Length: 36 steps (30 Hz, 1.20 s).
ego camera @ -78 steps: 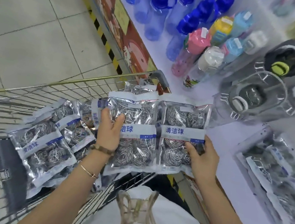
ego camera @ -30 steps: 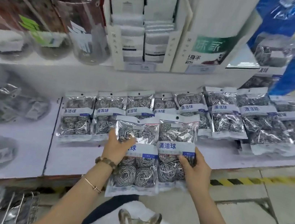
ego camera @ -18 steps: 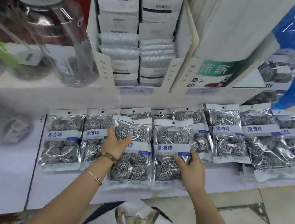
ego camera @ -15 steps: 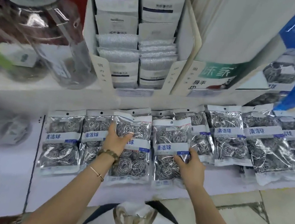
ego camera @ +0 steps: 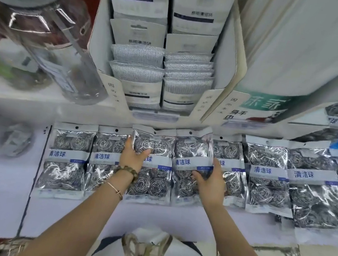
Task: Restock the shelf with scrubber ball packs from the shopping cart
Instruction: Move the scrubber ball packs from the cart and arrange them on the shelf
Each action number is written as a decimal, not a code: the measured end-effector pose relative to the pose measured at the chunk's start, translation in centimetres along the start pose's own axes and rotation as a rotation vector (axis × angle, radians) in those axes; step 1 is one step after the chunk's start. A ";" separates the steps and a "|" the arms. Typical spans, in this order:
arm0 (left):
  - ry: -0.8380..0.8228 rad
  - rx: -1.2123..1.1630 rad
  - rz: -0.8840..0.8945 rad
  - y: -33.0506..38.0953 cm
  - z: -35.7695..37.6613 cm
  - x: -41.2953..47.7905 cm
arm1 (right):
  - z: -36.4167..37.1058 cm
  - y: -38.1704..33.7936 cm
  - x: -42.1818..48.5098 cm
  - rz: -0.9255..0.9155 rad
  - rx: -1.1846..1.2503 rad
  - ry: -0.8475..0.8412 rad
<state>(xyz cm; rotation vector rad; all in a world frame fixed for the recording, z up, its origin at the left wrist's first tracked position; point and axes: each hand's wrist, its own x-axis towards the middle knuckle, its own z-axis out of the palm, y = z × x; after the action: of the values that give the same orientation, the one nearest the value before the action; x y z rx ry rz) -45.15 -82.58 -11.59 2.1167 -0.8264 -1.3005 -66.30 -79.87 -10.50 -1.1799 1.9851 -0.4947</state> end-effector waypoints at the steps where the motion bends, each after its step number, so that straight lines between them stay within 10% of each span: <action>1: 0.012 0.000 -0.006 -0.1 0.3 0.1 | 0.2 0.1 0.1 -0.017 -0.018 0.007; 9: 0.038 0.120 0.088 -1.1 0.7 0.2 | 0.2 1.1 0.4 -0.179 -0.289 0.051; 18: -0.271 1.078 0.519 -3.5 1.3 -3.2 | 0.3 1.0 0.3 -0.294 -0.687 -0.199; 36: -0.292 1.312 0.431 -1.2 5.3 -2.6 | 1.0 0.2 2.1 -0.184 -0.812 -0.403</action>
<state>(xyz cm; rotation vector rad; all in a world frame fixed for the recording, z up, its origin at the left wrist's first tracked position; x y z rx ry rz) -50.60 -80.46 -13.00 2.2994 -2.6117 -0.8634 -66.23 -81.53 -12.18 -1.7821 1.7488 0.4987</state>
